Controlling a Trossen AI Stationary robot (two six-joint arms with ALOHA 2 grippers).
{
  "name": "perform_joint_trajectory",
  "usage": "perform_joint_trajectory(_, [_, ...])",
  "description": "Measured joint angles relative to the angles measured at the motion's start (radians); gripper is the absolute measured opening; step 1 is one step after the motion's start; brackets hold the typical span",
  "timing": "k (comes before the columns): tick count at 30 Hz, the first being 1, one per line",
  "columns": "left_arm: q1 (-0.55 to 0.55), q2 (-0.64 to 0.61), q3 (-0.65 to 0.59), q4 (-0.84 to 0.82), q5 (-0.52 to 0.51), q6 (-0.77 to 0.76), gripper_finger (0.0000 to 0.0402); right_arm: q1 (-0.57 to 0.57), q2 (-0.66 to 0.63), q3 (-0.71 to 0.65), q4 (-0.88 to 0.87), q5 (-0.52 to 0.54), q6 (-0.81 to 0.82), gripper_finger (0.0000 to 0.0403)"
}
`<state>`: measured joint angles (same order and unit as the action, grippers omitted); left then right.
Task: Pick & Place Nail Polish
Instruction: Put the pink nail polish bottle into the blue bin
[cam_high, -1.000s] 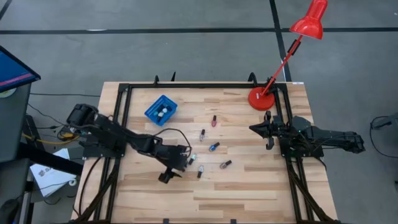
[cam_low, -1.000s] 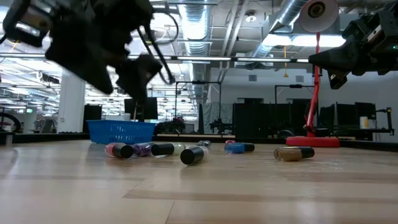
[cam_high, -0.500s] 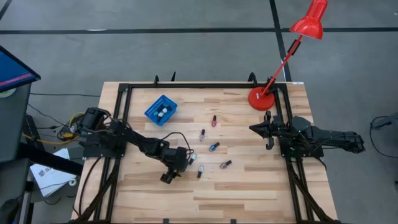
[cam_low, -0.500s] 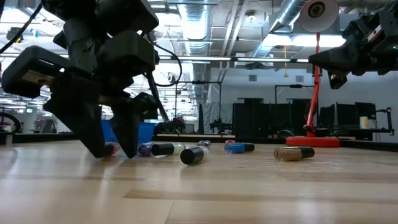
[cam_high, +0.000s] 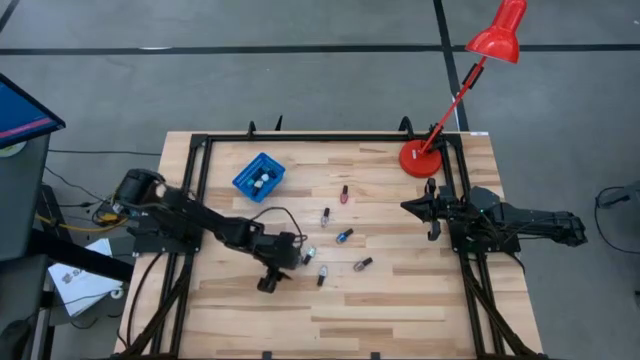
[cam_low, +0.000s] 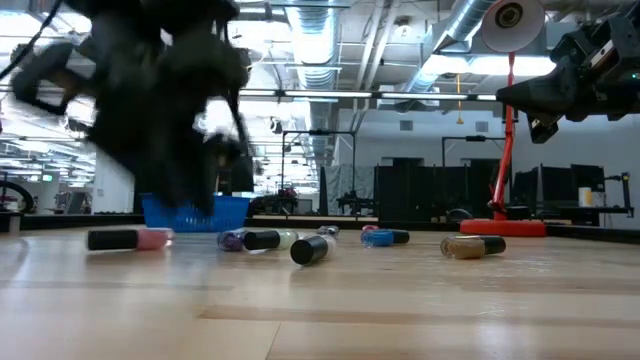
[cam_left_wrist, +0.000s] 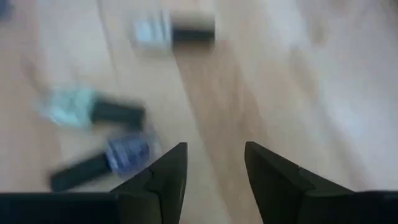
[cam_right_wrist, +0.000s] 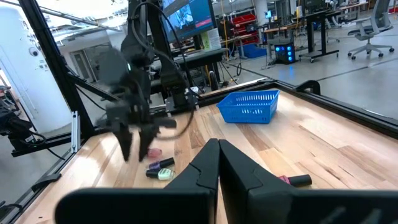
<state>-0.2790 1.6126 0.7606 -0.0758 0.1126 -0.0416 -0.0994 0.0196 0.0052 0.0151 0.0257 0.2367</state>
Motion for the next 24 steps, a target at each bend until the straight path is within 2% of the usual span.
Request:
perform_joint_trajectory(5, [-0.002,-0.118,0.001,0.004,-0.072,-0.157,0.0159,0.0,0.0,0.0,0.0,0.0,0.0,0.0])
perform_joint_trajectory(8, [-0.01,-0.179,0.002,-0.039,-0.212,-0.296,0.0158,0.0,0.0,0.0,0.0,0.0,0.0,0.0])
perform_joint_trajectory(11, [-0.023,-0.206,0.002,-0.164,-0.338,-0.51,0.0156,0.0,0.0,0.0,0.0,0.0,0.0,0.0])
perform_joint_trajectory(15, [-0.054,-0.203,-0.01,-0.286,-0.343,-0.712,0.0157,0.0,0.0,0.0,0.0,0.0,0.0,0.0])
perform_joint_trajectory(24, [-0.134,-0.18,-0.059,-0.284,-0.353,-0.888,0.0157,0.0,0.0,0.0,0.0,0.0,0.0,0.0])
